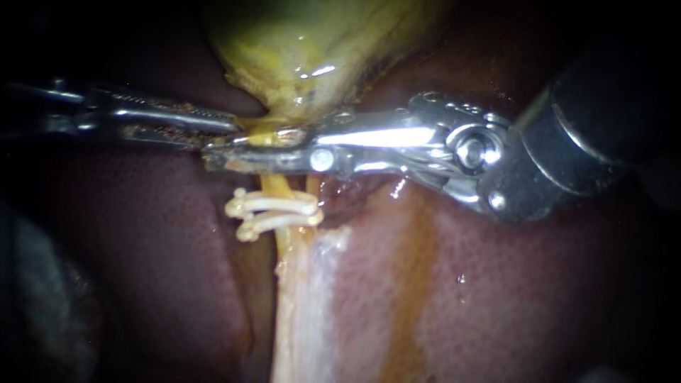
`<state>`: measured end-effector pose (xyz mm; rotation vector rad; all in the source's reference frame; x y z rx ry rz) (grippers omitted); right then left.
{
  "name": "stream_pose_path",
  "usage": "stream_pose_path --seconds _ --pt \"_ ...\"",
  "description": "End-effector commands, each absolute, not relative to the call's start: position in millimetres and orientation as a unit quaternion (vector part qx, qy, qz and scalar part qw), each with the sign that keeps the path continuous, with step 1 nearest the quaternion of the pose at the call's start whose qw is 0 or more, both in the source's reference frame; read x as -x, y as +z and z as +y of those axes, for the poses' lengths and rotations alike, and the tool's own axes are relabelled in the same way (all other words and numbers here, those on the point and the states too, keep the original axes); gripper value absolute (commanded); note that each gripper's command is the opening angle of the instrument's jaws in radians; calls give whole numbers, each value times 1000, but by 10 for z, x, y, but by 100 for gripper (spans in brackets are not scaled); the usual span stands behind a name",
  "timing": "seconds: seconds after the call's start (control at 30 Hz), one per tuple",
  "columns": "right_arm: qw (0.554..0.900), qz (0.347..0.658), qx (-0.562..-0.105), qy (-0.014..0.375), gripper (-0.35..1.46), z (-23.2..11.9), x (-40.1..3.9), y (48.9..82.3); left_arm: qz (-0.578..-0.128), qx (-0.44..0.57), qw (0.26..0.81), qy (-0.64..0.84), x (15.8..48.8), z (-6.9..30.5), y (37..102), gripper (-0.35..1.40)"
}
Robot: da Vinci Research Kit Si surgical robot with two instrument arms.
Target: Clipping third clip left tube
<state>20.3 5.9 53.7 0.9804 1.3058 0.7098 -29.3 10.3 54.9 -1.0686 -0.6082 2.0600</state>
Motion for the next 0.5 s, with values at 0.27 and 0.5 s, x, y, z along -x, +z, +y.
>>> stream_pose_path --seconds 0.27,0.5 --pt "636 565 -427 307 -35 57 -200 540 -236 415 363 800 293 103 550 -35" --pt "636 565 -427 307 -35 56 -200 541 -236 415 363 800 293 103 551 -35"
